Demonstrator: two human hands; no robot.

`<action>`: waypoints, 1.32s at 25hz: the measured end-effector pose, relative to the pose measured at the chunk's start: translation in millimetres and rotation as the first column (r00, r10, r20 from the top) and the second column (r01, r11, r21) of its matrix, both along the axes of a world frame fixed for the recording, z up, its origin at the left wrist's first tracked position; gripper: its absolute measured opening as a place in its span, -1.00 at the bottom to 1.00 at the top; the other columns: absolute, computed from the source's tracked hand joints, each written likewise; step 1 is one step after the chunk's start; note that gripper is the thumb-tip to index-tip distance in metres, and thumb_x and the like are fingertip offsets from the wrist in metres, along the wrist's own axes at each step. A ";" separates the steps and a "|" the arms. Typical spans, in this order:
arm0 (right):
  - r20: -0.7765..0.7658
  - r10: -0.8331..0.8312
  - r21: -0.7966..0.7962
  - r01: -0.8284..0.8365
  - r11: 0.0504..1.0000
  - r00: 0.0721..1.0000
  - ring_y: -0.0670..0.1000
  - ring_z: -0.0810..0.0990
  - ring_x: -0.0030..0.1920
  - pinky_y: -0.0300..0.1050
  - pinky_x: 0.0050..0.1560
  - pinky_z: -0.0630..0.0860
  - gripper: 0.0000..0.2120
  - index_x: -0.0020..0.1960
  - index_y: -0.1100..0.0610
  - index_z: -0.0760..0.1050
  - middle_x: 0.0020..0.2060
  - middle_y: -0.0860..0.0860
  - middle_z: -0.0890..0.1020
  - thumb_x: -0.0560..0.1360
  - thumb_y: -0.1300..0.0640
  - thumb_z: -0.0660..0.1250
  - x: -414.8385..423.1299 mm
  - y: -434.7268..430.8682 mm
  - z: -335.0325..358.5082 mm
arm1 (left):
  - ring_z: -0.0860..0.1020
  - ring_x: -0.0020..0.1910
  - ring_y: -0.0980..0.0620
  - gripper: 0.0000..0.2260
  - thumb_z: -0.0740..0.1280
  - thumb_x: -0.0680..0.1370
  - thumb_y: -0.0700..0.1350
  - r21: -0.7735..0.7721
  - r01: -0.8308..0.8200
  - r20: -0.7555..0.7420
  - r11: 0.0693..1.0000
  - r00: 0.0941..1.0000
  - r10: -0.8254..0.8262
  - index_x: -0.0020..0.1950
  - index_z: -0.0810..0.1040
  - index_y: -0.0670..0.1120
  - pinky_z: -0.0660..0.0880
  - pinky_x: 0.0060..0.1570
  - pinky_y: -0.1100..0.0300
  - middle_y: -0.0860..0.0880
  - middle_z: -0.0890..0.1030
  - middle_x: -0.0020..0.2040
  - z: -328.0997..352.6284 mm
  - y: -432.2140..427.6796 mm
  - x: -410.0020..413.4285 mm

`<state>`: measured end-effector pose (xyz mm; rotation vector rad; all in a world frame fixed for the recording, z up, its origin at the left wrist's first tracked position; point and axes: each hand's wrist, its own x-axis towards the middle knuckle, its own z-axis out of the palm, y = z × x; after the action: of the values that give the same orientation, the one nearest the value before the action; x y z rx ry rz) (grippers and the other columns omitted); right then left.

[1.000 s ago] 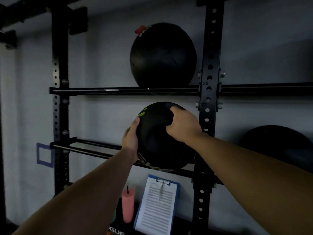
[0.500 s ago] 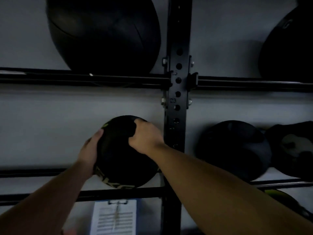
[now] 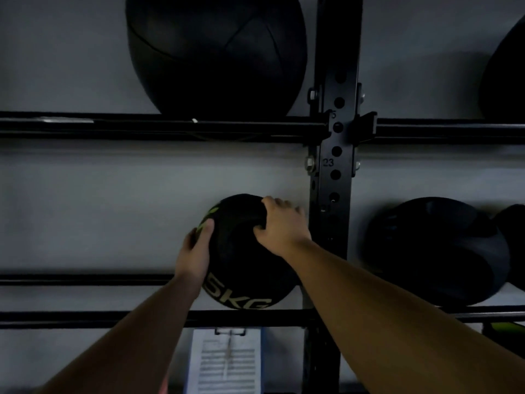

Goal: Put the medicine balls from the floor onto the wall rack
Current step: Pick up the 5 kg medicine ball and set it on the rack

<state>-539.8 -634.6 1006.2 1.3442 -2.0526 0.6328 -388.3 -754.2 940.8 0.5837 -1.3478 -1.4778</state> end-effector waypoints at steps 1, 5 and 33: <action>0.012 -0.001 0.011 0.001 1.000 1.000 0.19 0.43 0.21 0.14 0.19 0.31 -0.35 0.42 0.08 0.26 0.22 0.12 0.50 0.41 -0.15 0.29 1.7 5.4 -6.6 | 0.59 0.33 -0.21 -0.45 0.40 0.59 0.19 0.009 0.008 0.007 1.000 1.000 -0.008 0.47 0.52 -0.11 0.46 0.44 -0.10 -0.17 0.64 0.35 -1.7 2.6 2.7; 0.047 0.027 0.023 -0.028 0.999 0.999 0.21 0.25 0.37 0.19 0.36 0.26 -0.13 0.56 0.03 -0.04 0.42 0.12 0.28 0.41 -0.19 0.31 13.3 39.5 -25.9 | 0.58 0.28 -0.16 -0.38 0.47 0.55 0.17 0.070 0.066 -0.004 0.995 0.998 -0.066 0.54 0.43 -0.03 0.47 0.42 -0.12 -0.07 0.61 0.26 -4.8 12.1 20.4; 0.236 -0.030 -0.133 0.063 0.989 0.971 0.10 0.56 0.07 0.05 0.02 0.54 -0.53 0.29 -0.08 0.37 0.13 -0.03 0.58 0.49 -0.30 0.21 196.4 543.0 -27.9 | 0.55 0.33 -0.06 -0.54 0.25 0.61 0.33 -0.182 0.009 0.113 0.983 0.994 0.012 0.31 0.54 0.03 0.41 0.27 0.05 -0.04 0.60 0.28 32.9 464.6 251.5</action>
<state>-343.5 -91.7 978.3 1.1843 -2.1713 0.9342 -136.8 -289.7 973.7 0.5562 -1.5522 -1.3187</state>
